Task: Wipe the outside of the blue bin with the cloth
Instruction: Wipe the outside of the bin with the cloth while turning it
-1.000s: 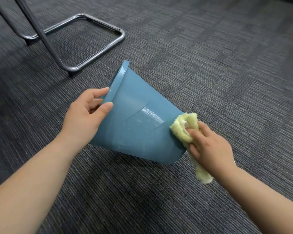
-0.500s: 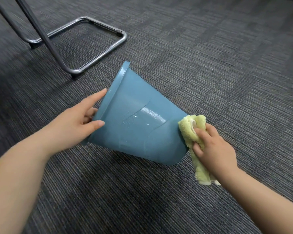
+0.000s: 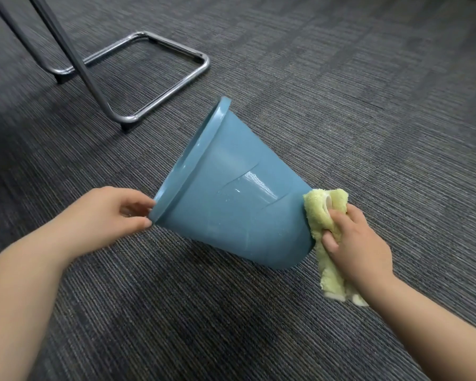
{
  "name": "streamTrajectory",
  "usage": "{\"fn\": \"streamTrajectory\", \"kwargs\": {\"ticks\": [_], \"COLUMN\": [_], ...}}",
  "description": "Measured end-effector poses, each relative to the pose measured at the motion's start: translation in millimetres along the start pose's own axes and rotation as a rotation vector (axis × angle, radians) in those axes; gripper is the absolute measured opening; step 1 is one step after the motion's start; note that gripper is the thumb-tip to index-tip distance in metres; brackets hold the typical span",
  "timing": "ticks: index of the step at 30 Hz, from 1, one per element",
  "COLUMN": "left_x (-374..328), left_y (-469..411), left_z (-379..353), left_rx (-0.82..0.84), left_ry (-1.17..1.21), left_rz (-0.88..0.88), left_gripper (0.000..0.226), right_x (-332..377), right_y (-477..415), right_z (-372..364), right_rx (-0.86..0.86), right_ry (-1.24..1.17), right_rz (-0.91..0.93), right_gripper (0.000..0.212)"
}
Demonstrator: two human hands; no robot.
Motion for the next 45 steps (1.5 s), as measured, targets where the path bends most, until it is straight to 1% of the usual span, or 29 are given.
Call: {"fn": "streamTrajectory", "kwargs": {"ticks": [4, 9, 13, 17, 20, 25, 29, 32, 33, 35, 37, 39, 40, 42, 45], "left_x": [-5.8, -16.3, -34.3, -49.3, -57.1, -65.9, -66.0, -56.1, -53.6, -51.6, -52.1, -53.2, -54.2, -55.3, -50.0], "left_y": [4.3, 3.8, 6.2, 5.1, 3.3, -3.0, -4.7, -5.2, -5.7, -6.6, -7.7, -7.5, -6.9, -6.5, -7.6], "left_z": [-12.5, -7.7, -7.0, 0.7, -0.6, -7.2, -7.7, -6.1, -5.7, -6.4, -8.7, -11.0, -11.7, -11.2, -9.4], "left_rx": [0.016, -0.121, -0.178, -0.246, -0.270, -0.275, -0.311, -0.323, -0.316, -0.294, -0.262, -0.246, -0.246, -0.260, -0.294], "left_ry": [0.025, 0.090, 0.234, 0.392, 0.468, 0.518, 0.511, 0.512, 0.519, 0.552, 0.599, 0.622, 0.625, 0.604, 0.580], "left_rz": [-0.061, -0.108, -0.188, -0.242, -0.258, -0.288, -0.283, -0.244, -0.236, -0.234, -0.230, -0.226, -0.227, -0.233, -0.209], "left_gripper": [0.046, 0.050, 0.050, 0.055, 0.056, 0.051, 0.051, 0.048, 0.047, 0.043, 0.037, 0.035, 0.032, 0.022, 0.022], "right_x": [-5.2, -9.5, -16.2, -9.0, 13.9, 74.2, 108.4, 134.2, 137.7, 132.4, 110.1, 86.4, 79.5, 77.7, 93.8], "right_y": [-1.8, -5.4, -5.9, -11.3, -12.2, -3.6, 10.0, 30.6, 33.2, 24.0, 2.4, -16.8, -21.8, -22.9, -10.7], "right_z": [1.1, 2.8, 19.8, 41.9, 59.0, 83.3, 81.9, 78.7, 77.4, 77.1, 76.2, 71.0, 68.9, 68.3, 70.0], "right_rx": [-0.002, -0.011, -0.116, -0.205, -0.237, -0.245, -0.181, -0.158, -0.142, -0.131, -0.153, -0.117, -0.102, -0.107, -0.132], "right_ry": [-0.017, -0.039, -0.110, -0.207, -0.265, -0.326, -0.240, -0.140, -0.125, -0.153, -0.208, -0.274, -0.301, -0.318, -0.275], "right_rz": [-0.032, -0.050, -0.067, -0.033, 0.068, 0.309, 0.418, 0.595, 0.627, 0.594, 0.448, 0.288, 0.241, 0.226, 0.324], "right_gripper": [0.036, 0.033, 0.033, 0.032, 0.032, 0.032, 0.033, 0.032, 0.032, 0.030, 0.031, 0.031, 0.031, 0.031, 0.032]}}
Point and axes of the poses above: each hand's wrist, its own y-axis away from the middle knuckle, its own z-axis out of the back of the hand, x = y × z, the point moved 8 cm from there along -y, towards the middle knuckle, and after that the axes turned 1 degree about -z, right-handed, at the moved point
